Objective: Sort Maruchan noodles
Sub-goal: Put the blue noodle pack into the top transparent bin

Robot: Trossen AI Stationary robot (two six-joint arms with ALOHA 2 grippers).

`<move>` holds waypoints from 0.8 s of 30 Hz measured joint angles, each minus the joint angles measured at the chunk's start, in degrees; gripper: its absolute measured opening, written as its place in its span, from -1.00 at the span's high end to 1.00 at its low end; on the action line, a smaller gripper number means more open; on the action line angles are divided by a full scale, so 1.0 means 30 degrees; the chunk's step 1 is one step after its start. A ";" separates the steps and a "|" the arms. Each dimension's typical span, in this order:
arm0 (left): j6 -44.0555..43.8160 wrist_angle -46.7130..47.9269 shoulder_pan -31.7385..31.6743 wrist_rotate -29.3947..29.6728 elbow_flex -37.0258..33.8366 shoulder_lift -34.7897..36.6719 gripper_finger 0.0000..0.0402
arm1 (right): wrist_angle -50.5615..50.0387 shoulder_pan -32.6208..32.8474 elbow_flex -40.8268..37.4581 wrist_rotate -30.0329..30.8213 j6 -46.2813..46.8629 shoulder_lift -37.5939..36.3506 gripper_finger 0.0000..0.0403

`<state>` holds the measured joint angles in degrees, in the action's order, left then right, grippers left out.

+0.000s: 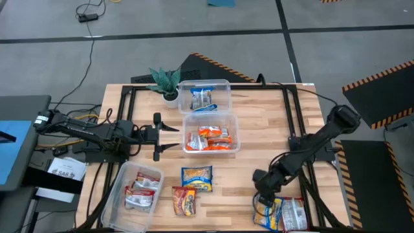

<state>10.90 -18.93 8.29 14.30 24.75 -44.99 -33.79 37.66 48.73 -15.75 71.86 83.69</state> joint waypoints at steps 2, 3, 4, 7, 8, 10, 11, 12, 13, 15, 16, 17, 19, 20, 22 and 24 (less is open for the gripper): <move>0.0274 -0.0015 0.0000 0.0001 0.0000 0.0000 -0.18 | 0.0781 -0.0116 0.0000 -0.0619 -0.0049 0.0870 -0.21; 0.0403 -0.0009 0.0000 0.0001 0.0000 0.0000 -0.18 | 0.1178 -0.0206 0.0000 -0.0897 -0.0048 0.1304 -0.21; 0.0494 -0.0019 0.0000 0.0001 0.0000 0.0000 -0.18 | 0.1370 -0.0267 0.0000 -0.1111 -0.0054 0.1670 -0.21; 0.0647 -0.0010 0.0000 0.0001 0.0000 0.0000 -0.18 | 0.1728 -0.0371 0.0000 -0.1970 -0.0104 0.2766 -0.21; 0.0647 -0.0024 0.0000 0.0001 0.0000 0.0000 -0.18 | 0.1762 -0.0404 0.0007 -0.2192 -0.0104 0.3077 -0.21; 0.0647 -0.0009 0.0000 0.0001 0.0000 0.0000 -0.18 | 0.1909 -0.0495 0.0026 -0.2684 -0.0134 0.3574 -0.21; 0.0647 -0.0028 0.0000 0.0006 0.0000 0.0000 -0.18 | 0.1967 -0.0490 0.0044 -0.2713 -0.0246 0.3794 -0.21; 0.0650 -0.0067 0.0000 0.0004 0.0000 0.0000 -0.18 | 0.2089 -0.0490 0.0044 -0.2828 -0.0426 0.4020 -0.21; 0.0647 -0.0066 0.0000 0.0003 0.0000 0.0000 -0.18 | 0.2200 -0.0496 0.0051 -0.2870 -0.0485 0.4261 -0.21; 0.0648 -0.0081 0.0000 0.0001 0.0000 0.0000 -0.18 | 0.2465 -0.0502 0.0080 -0.3092 -0.0655 0.4654 -0.21; 0.0654 -0.0096 0.0000 0.0007 0.0000 0.0000 -0.18 | 0.2569 -0.0505 0.0095 -0.3186 -0.0691 0.4813 -0.21; 0.0652 -0.0089 0.0000 0.0008 0.0000 0.0000 -0.18 | 0.2623 -0.0508 0.0095 -0.3278 -0.0779 0.4949 -0.21; 0.0655 -0.0094 -0.0002 0.0008 0.0000 0.0000 -0.18 | 0.2742 -0.0519 0.0092 -0.3345 -0.1111 0.5233 -0.18; 0.0655 -0.0089 -0.0007 0.0028 0.0000 0.0000 -0.18 | 0.2787 -0.0538 0.0087 -0.3338 -0.1344 0.5351 -0.15; 0.0657 -0.0089 -0.0007 0.0187 0.0000 0.0000 -0.18 | 0.2974 -0.0641 0.0112 -0.3344 -0.2179 0.5550 -0.03; 0.0655 -0.0089 -0.0007 0.0456 0.0000 0.0000 -0.18 | 0.3145 -0.0828 0.0117 -0.3316 -0.3089 0.5674 0.18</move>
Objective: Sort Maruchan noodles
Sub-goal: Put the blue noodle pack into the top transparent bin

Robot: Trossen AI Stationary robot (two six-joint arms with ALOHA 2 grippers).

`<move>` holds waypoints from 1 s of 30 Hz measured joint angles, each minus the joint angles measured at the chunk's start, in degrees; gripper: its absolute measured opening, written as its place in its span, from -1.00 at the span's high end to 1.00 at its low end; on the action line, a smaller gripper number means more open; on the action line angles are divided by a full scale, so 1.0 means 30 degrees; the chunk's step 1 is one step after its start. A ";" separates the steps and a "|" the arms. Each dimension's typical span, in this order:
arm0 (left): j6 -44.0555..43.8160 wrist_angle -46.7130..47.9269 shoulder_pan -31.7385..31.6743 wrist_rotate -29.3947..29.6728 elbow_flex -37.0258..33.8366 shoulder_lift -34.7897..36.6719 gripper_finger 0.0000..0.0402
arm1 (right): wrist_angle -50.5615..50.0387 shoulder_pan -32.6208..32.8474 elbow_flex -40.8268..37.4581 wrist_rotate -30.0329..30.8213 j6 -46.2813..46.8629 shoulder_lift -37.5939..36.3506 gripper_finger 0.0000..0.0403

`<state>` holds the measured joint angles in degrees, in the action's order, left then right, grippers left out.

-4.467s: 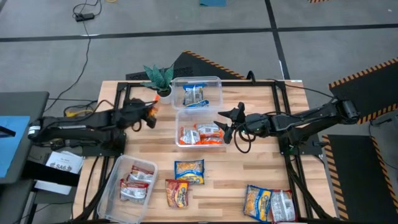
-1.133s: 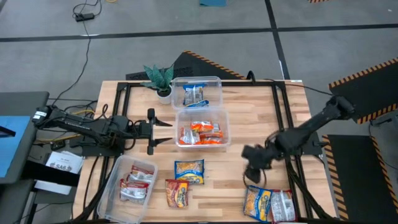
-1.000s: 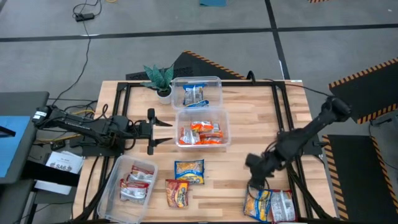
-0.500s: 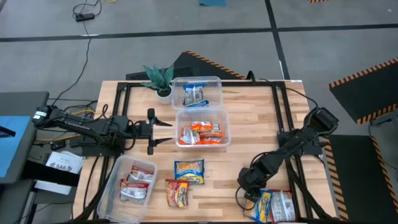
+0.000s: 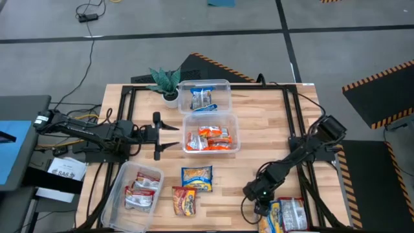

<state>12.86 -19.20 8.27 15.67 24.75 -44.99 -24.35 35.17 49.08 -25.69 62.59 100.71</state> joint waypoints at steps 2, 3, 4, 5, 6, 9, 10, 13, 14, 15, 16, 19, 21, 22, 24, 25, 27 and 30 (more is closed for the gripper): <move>0.0007 0.0000 0.0000 0.0260 0.0000 0.0000 -0.18 | 0.0077 -0.0274 0.0001 -0.0052 -0.0977 0.0070 0.46; 0.0007 0.0000 0.0000 0.0384 0.0000 0.0000 -0.18 | 0.0036 -0.0448 -0.0007 -0.0036 -0.1546 0.0053 0.61; 0.0012 0.0007 0.0000 0.0397 0.0000 0.0000 -0.18 | -0.0031 -0.0649 -0.0022 0.0026 -0.2159 0.0044 0.77; 0.0007 0.0007 0.0000 0.0404 0.0000 0.0000 -0.18 | -0.0103 -0.0897 -0.0036 0.0023 -0.2775 0.0041 0.87; 0.0015 0.0007 0.0000 0.0404 0.0000 0.0000 -0.18 | -0.0132 -0.1132 -0.0036 0.0022 -0.3286 0.0025 0.91; 0.0007 0.0007 0.0000 0.0408 0.0000 0.0000 -0.18 | -0.0545 -0.1797 -0.0089 0.0638 -0.4779 -0.0412 0.91; 0.0007 0.0007 0.0000 0.0411 0.0000 0.0000 -0.18 | -0.0710 -0.2054 -0.0095 0.0668 -0.5200 -0.0582 0.92; 0.0010 0.0018 0.0000 0.0411 0.0000 0.0000 -0.18 | -0.1670 -0.2800 -0.0166 0.1270 -0.6069 -0.1615 0.96; 0.0007 0.0060 0.0000 0.0414 0.0000 0.0000 -0.18 | -0.2013 -0.3042 -0.0208 0.1515 -0.6308 -0.2030 0.97; 0.0008 0.0094 0.0000 0.0433 0.0000 0.0000 -0.18 | -0.2219 -0.3230 -0.0240 0.1761 -0.6528 -0.2500 0.97; 0.0007 0.0080 0.0000 0.0442 0.0000 0.0000 -0.18 | -0.2347 -0.3388 -0.0255 0.2161 -0.6774 -0.3012 0.97; 0.0011 0.0092 0.0000 0.0505 0.0000 0.0000 -0.18 | -0.1826 -0.3849 -0.0203 0.2478 -0.7124 -0.4893 0.97; 0.0015 0.0080 0.0000 0.0506 0.0000 0.0000 -0.18 | -0.1270 -0.4065 -0.0197 0.2563 -0.7437 -0.6133 0.97; 0.0015 0.0085 -0.0005 0.0506 0.0000 0.0000 -0.18 | -0.0749 -0.4149 -0.0204 0.2657 -0.7639 -0.6659 0.97; 0.0048 0.0072 -0.0006 0.0506 0.0000 0.0000 -0.18 | 0.0860 -0.4395 -0.0197 0.2893 -0.8118 -0.7706 0.97; 0.0141 0.0052 0.0000 0.0513 0.0000 0.0000 -0.18 | 0.1671 -0.4501 -0.0178 0.3038 -0.8441 -0.8163 0.97; 0.0368 -0.0059 -0.0004 0.0546 0.0000 0.0000 -0.18 | 0.3102 -0.4725 -0.0153 0.3234 -0.9143 -0.8905 0.97; 0.0569 -0.0685 0.0000 0.0946 0.0000 0.0000 -0.18 | 0.4895 -0.5357 -0.0033 0.3644 -1.0886 -0.9678 0.97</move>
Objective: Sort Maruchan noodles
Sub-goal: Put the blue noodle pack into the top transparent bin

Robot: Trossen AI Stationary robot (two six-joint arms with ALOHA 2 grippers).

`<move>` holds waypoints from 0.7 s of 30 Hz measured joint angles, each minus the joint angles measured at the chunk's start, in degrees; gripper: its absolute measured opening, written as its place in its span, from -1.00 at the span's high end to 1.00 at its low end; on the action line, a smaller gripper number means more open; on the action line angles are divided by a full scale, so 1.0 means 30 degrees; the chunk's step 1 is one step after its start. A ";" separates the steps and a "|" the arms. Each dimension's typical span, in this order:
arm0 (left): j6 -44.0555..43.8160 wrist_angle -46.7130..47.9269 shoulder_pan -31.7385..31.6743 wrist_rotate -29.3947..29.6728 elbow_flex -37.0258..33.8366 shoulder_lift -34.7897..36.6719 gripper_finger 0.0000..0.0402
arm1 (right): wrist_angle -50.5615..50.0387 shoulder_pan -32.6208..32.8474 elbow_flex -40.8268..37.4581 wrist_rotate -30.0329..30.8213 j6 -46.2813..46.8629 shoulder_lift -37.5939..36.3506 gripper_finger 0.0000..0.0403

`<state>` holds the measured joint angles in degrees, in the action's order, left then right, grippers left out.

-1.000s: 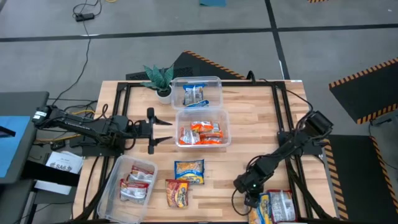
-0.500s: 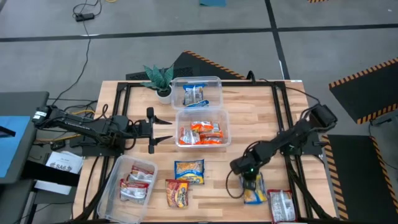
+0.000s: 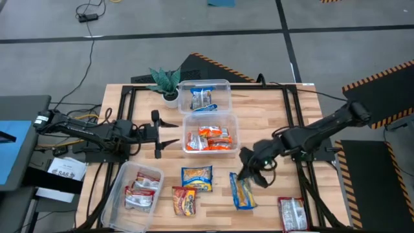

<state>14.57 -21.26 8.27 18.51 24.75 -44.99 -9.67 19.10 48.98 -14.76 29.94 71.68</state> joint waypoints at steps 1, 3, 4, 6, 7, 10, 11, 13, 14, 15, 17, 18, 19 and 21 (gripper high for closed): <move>0.0003 -0.0201 0.0000 0.0262 0.0000 0.0000 -0.18 | 0.0411 -0.0292 0.0180 0.0316 -0.0834 -0.0223 0.97; 0.0037 -0.0602 0.0000 0.0753 0.0000 0.0000 -0.18 | 0.1151 -0.0994 0.0768 0.1337 -0.2857 -0.0600 0.96; 0.0135 -0.0800 -0.0002 0.1026 0.0000 0.0000 -0.18 | 0.1615 -0.1371 0.1100 0.2170 -0.3912 -0.0720 0.96; 0.0286 -0.1003 -0.0007 0.1182 0.0000 0.0007 -0.18 | 0.2380 -0.2133 0.1746 0.4441 -0.5673 -0.0830 0.96; 0.0293 -0.0989 -0.0007 0.1257 0.0000 0.0007 -0.18 | 0.2948 -0.2527 0.2052 0.5825 -0.6352 -0.0790 0.96; 0.0517 -0.1127 -0.0007 0.1353 0.0000 0.0007 -0.18 | 0.4364 -0.3914 0.2595 0.9778 -0.7818 -0.0628 0.96; 0.0622 -0.1119 -0.0007 0.1398 0.0000 0.0007 -0.18 | 0.5014 -0.4461 0.2691 1.0981 -0.8276 -0.0424 0.96; 0.0759 -0.1127 -0.0007 0.1636 0.0000 0.0007 -0.18 | 0.5695 -0.5630 0.2663 1.3245 -0.9172 -0.0134 0.96; 0.0764 -0.1178 -0.0007 0.1783 0.0000 0.0007 -0.18 | 0.5998 -0.6257 0.2641 1.4284 -0.9627 0.0082 0.96; 0.0764 -0.1194 -0.0007 0.1960 0.0000 0.0007 -0.18 | 0.6520 -0.6914 0.2654 1.5269 -0.9881 0.0366 0.96; 0.0757 -0.1222 -0.0007 0.2147 0.0000 0.0007 -0.18 | 0.6981 -0.8246 0.2656 1.6491 -1.0085 0.0923 0.96; 0.0737 -0.1238 -0.0007 0.2160 0.0000 0.0007 -0.18 | 0.7350 -0.8881 0.2667 1.6683 -1.0063 0.1334 0.96; 0.0691 -0.1226 -0.0007 0.2167 0.0000 0.0007 -0.18 | 0.7583 -0.9513 0.2670 1.6652 -0.9856 0.1729 0.96; 0.0615 -0.1223 -0.0007 0.2161 0.0000 0.0007 -0.18 | 0.7957 -1.0658 0.2641 1.6552 -0.9215 0.2568 0.96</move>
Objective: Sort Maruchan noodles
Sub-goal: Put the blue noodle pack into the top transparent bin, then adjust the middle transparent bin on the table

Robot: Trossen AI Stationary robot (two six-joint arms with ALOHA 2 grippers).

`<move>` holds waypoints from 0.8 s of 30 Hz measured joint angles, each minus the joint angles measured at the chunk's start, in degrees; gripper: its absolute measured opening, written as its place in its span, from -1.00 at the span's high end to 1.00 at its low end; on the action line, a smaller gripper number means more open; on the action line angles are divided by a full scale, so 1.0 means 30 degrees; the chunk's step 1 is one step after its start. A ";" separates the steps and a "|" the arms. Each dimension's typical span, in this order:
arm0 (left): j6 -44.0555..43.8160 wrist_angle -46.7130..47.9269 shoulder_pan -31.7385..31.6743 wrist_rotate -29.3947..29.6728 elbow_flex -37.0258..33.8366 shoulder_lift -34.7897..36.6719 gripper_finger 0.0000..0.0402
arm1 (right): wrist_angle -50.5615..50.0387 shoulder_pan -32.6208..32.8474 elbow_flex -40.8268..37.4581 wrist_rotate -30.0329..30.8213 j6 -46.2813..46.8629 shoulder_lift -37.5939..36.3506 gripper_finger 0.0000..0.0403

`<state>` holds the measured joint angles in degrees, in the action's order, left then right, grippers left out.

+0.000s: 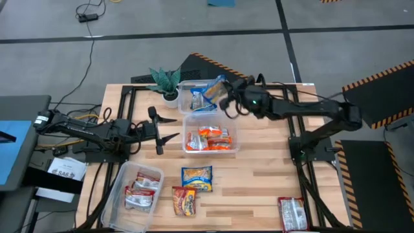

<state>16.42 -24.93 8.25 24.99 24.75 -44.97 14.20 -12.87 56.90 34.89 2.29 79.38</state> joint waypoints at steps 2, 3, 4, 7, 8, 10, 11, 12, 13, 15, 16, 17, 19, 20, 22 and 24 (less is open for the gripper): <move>-0.0006 0.0045 0.0000 0.0000 0.0000 0.0000 -0.18 | 0.0860 -0.0861 0.0020 -0.0091 0.0646 0.0937 0.96; -0.0021 0.0044 0.0000 0.0001 0.0000 0.0000 -0.18 | 0.0956 -0.1191 0.0017 -0.0289 0.1065 0.1338 0.96; -0.0054 0.0044 0.0000 0.0007 0.0000 0.0000 -0.18 | 0.1203 -0.1502 0.0015 -0.0622 0.1435 0.1745 0.96; -0.0303 0.0066 0.0000 0.0038 0.0000 0.0000 -0.18 | 0.1851 -0.2059 0.0007 -0.2059 0.2857 0.2793 0.95; -0.0321 0.0069 0.0000 0.0051 0.0000 0.0000 -0.18 | 0.2143 -0.2090 0.0007 -0.2210 0.3192 0.3044 0.94; -0.0327 0.0092 0.0000 0.0053 0.0000 0.0000 -0.18 | 0.2336 -0.2110 0.0015 -0.2358 0.3429 0.3353 0.91; -0.0332 0.0087 0.0000 0.0051 0.0000 0.0000 -0.18 | 0.2114 -0.2102 0.0010 -0.2367 0.3416 0.3370 0.88; -0.0330 0.0088 0.0000 0.0051 0.0000 0.0000 -0.18 | 0.2011 -0.2102 0.0007 -0.2360 0.3412 0.3370 0.85; -0.0325 0.0087 0.0000 0.0051 0.0000 0.0000 -0.18 | 0.1978 -0.2094 0.0010 -0.2367 0.3432 0.3360 0.82; -0.0332 0.0087 0.0000 0.0051 0.0000 0.0000 -0.18 | 0.1753 -0.2011 0.0015 -0.2367 0.3430 0.3284 0.74; -0.0330 0.0087 0.0000 0.0051 0.0000 0.0000 -0.18 | 0.1498 -0.1964 0.0015 -0.2371 0.3429 0.3124 0.70; -0.0346 0.0087 0.0000 0.0051 0.0000 0.0000 -0.18 | 0.1338 -0.1971 0.0007 -0.2374 0.3376 0.2917 0.65; -0.0452 0.0092 0.0000 0.0049 0.0000 0.0000 -0.18 | 0.1340 -0.1971 0.0028 -0.2500 0.3143 0.2507 0.54; -0.0538 0.0111 0.0000 0.0050 0.0000 0.0000 -0.18 | 0.1209 -0.1971 0.0029 -0.2558 0.3129 0.2296 0.47; -0.0550 0.0144 0.0000 0.0044 0.0000 0.0000 -0.18 | 0.0942 -0.1971 0.0029 -0.2557 0.3082 0.1965 0.31; -0.0556 0.0195 0.0000 0.0044 0.0000 0.0000 -0.18 | 0.0629 -0.1971 0.0029 -0.2571 0.3072 0.1585 0.14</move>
<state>14.75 -24.34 8.25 25.12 24.75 -44.97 16.09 -18.79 56.99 27.18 11.51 84.14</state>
